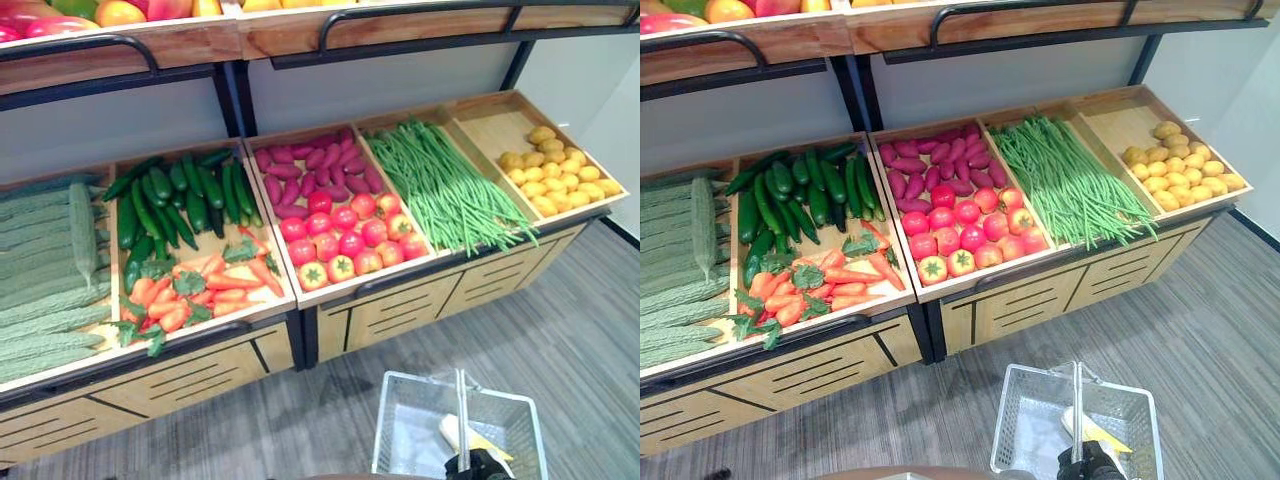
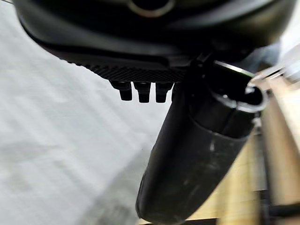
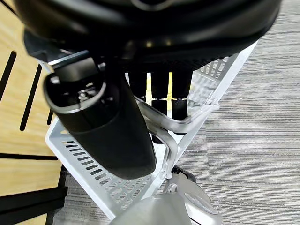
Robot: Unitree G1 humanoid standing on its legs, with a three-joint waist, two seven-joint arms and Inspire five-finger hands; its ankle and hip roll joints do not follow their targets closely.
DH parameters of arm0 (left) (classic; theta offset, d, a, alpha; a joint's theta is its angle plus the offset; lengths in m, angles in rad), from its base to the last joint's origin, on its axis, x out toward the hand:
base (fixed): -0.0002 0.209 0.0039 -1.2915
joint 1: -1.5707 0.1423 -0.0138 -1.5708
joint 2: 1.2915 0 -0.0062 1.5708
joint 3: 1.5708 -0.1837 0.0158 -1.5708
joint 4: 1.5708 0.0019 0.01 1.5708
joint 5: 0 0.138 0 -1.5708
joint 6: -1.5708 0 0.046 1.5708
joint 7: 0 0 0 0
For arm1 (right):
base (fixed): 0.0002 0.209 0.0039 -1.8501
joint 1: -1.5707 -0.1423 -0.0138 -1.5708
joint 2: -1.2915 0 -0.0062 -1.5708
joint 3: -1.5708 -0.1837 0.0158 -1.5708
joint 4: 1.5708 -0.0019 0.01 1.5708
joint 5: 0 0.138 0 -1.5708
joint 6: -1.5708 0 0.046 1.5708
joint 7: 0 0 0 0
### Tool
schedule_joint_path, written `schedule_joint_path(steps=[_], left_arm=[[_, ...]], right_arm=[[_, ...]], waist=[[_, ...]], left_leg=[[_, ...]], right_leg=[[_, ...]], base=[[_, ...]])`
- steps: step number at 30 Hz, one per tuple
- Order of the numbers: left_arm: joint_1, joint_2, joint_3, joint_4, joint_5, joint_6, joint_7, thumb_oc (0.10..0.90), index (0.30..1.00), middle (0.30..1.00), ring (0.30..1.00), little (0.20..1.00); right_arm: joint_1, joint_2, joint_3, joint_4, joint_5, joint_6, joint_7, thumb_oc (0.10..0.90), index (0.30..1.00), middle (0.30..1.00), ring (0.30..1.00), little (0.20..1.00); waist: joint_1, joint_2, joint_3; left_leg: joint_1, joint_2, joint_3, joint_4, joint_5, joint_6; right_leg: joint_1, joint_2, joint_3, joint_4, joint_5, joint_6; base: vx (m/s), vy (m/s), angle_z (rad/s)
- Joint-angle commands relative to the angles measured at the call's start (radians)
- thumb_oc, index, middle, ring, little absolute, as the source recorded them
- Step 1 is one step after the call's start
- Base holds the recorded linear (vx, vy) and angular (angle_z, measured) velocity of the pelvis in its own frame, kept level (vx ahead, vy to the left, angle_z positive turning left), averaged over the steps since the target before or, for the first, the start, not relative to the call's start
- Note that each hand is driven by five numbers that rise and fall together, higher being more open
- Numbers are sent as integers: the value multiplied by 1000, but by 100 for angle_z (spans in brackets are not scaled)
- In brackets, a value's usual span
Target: Get the vegetables into the basket
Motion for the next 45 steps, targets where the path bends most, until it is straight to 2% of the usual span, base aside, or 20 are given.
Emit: schedule_joint_path(steps=[1,3,6,8,11,15,22,34,38,45], left_arm=[[-42,120,-22,-379,220,-144,188,900,1000,1000,1000,1000],[-37,129,-18,-555,332,-130,246,900,1000,1000,1000,1000],[-34,117,-11,-652,430,-99,281,900,1000,1000,1000,1000],[-42,139,-8,-837,607,-52,314,900,1000,1000,1000,1000],[-21,121,-49,-920,735,-21,254,900,1000,1000,1000,1000],[-27,149,-120,-921,793,-20,187,900,1000,1000,1000,1000],[-155,144,-270,-838,685,-55,54,900,1000,1000,1000,1000],[-336,169,-426,-764,676,-53,18,900,1000,1000,1000,1000],[-376,179,-477,-693,708,-12,14,900,1000,1000,1000,1000],[-388,204,-568,-617,826,57,-61,900,1000,1000,1000,1000]], right_arm=[[19,-3,40,30,-50,-19,-17,400,300,300,300,300],[23,3,26,35,-48,-23,-19,400,300,300,300,300],[22,6,13,48,-47,-23,-18,400,300,300,300,300],[27,10,5,54,-48,-32,-20,400,300,300,300,300],[18,1,-3,52,-47,-40,-19,400,300,300,300,300],[8,-16,5,25,-52,-39,-16,400,300,300,300,300],[-28,-45,44,-16,-92,-28,0,400,300,300,300,300],[-85,-35,94,-54,-72,-30,-1,400,300,300,300,300],[-94,-30,104,-60,-70,-30,-7,400,300,300,300,300],[-102,-30,98,-56,-63,-25,-9,400,300,300,300,300]], waist=[[-7,-55,35],[-2,-59,35],[1,-65,35],[5,-69,32],[4,-70,32],[0,-67,37],[-20,-67,49],[-35,-93,78],[-40,-103,87],[-42,-107,107]], left_leg=[[-30,4,-29,0,12,-44],[-36,3,-40,0,13,-45],[-41,4,-50,0,13,-45],[-43,6,-57,0,10,-45],[-45,8,-59,0,11,-45],[-45,10,-53,0,13,-45],[-56,16,-51,0,18,-47],[-98,22,-55,0,27,-47],[-108,25,-50,0,28,-46],[-117,23,-46,0,29,-41]], right_leg=[[8,-46,-35,-1,25,54],[11,-51,-46,-1,22,55],[14,-54,-54,-1,19,55],[18,-54,-58,-1,16,54],[18,-55,-60,-1,15,54],[16,-54,-56,-1,18,54],[8,-53,-58,-1,21,55],[-27,-51,-61,-1,32,57],[-41,-49,-55,-1,37,56],[-59,-48,-44,-1,44,59]], base=[[-13,-8,15],[-14,-15,17],[-6,-25,14],[0,0,0],[0,0,0],[0,0,0],[0,0,0],[-8,7,3],[0,15,-1],[-2,3,0]])
